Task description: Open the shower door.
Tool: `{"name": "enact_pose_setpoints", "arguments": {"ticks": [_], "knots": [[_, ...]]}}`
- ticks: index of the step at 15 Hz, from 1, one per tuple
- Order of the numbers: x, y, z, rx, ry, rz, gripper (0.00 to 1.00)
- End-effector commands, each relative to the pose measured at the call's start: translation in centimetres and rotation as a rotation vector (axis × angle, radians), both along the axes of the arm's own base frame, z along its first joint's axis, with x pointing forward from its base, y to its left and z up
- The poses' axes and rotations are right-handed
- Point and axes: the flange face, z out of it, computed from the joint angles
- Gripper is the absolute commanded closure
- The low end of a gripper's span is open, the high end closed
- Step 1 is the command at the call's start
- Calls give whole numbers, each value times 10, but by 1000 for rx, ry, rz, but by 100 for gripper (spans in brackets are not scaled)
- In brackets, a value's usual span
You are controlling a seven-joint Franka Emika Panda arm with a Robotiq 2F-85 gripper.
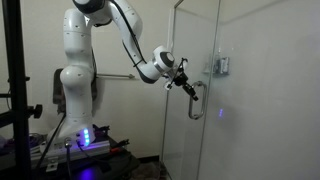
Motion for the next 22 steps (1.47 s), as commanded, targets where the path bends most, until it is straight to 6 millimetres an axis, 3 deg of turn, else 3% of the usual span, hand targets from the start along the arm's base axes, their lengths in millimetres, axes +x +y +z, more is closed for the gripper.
{"name": "enact_pose_setpoints", "arguments": {"ticks": [1, 7, 14, 19, 20, 21, 22], "knots": [[-52, 18, -13, -6, 141, 25, 94], [-86, 17, 3, 59, 182, -24, 94], [-120, 0, 33, 151, 282, -102, 94], [-134, -9, 45, 181, 346, -170, 94], [-125, -12, 26, 246, 216, -216, 53], [-127, -13, 26, 253, 212, -228, 77], [-126, -13, 27, 252, 213, -229, 72]]}}
